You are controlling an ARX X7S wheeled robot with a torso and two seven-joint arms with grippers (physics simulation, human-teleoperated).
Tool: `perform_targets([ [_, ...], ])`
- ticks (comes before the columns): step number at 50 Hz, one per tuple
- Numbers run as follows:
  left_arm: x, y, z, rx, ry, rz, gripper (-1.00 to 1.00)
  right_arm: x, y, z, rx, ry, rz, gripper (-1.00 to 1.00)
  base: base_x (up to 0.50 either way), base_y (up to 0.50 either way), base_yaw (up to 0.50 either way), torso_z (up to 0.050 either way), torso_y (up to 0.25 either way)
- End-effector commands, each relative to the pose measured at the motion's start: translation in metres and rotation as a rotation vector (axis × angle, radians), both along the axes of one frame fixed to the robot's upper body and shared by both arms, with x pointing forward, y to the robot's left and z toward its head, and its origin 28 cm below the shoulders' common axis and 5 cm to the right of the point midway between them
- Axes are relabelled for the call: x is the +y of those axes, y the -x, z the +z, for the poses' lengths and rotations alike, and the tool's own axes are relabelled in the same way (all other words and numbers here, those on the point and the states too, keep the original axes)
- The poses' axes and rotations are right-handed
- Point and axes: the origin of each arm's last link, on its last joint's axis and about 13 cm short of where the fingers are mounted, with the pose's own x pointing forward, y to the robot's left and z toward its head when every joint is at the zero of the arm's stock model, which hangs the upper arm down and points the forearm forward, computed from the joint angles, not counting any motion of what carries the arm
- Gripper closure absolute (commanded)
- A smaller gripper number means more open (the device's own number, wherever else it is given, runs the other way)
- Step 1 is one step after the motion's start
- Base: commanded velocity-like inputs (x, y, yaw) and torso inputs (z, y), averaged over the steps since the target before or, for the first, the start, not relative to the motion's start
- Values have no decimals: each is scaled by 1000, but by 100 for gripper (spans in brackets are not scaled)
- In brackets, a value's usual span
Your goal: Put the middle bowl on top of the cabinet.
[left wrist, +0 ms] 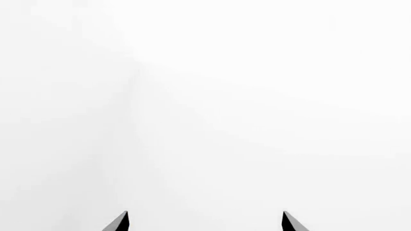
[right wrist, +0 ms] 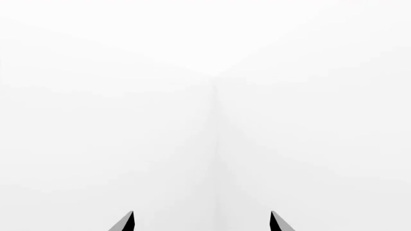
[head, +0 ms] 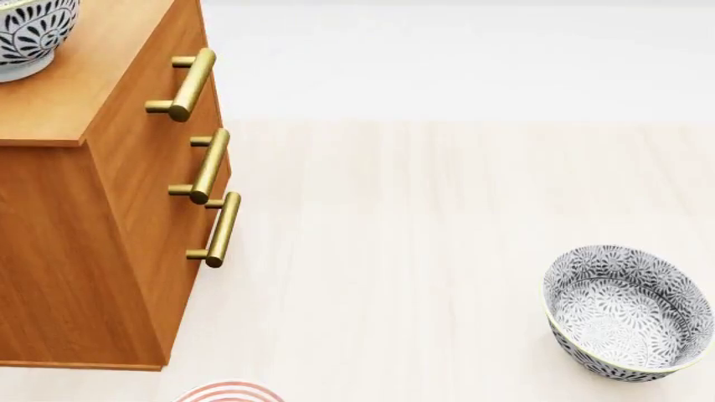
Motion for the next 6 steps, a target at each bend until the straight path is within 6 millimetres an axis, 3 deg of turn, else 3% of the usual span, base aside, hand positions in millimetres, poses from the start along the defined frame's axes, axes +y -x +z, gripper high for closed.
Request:
perform_targets([
  [1,-4,21,-36,-39,-27,-102,-100,3,1,2,-7,5,18,-100,0,0,0,0,0],
  [6,-8,32,-54,-51,-44,-143,-100,3,2,3,-10,9,21,-100,0,0,0,0,0],
])
